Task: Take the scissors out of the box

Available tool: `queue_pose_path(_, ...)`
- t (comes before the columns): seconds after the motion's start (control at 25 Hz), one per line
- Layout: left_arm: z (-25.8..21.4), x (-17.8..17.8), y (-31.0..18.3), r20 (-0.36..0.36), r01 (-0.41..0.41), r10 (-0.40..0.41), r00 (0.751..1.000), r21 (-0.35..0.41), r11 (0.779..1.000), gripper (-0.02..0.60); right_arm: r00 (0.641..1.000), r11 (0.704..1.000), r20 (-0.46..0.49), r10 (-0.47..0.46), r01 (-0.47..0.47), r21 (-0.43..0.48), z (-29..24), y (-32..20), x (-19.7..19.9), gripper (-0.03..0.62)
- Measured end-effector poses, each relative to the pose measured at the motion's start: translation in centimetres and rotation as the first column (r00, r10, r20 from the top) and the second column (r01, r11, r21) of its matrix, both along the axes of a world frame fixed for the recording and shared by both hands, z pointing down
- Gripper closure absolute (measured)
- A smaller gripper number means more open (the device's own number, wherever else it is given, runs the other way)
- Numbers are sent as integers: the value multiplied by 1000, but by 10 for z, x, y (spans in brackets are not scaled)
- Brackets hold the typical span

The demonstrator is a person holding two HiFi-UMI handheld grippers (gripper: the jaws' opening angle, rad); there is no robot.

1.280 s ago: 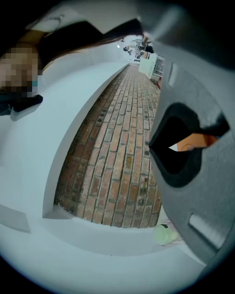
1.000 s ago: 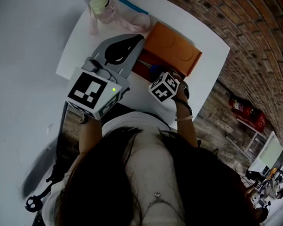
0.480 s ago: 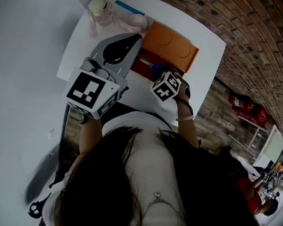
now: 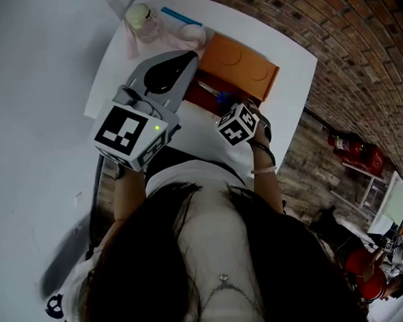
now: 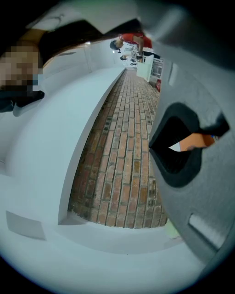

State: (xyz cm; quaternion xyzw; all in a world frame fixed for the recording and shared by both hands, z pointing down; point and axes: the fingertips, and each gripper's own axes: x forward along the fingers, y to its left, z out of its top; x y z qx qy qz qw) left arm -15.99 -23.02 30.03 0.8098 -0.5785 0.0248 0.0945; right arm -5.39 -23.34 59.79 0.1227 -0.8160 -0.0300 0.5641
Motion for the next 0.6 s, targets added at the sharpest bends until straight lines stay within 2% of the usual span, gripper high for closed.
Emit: queue_pose_path(0.6, -15, 14, 17, 46, -24, 23, 999, 22, 999, 581, 987, 992, 135, 87, -98, 76, -35, 0, -4, 499)
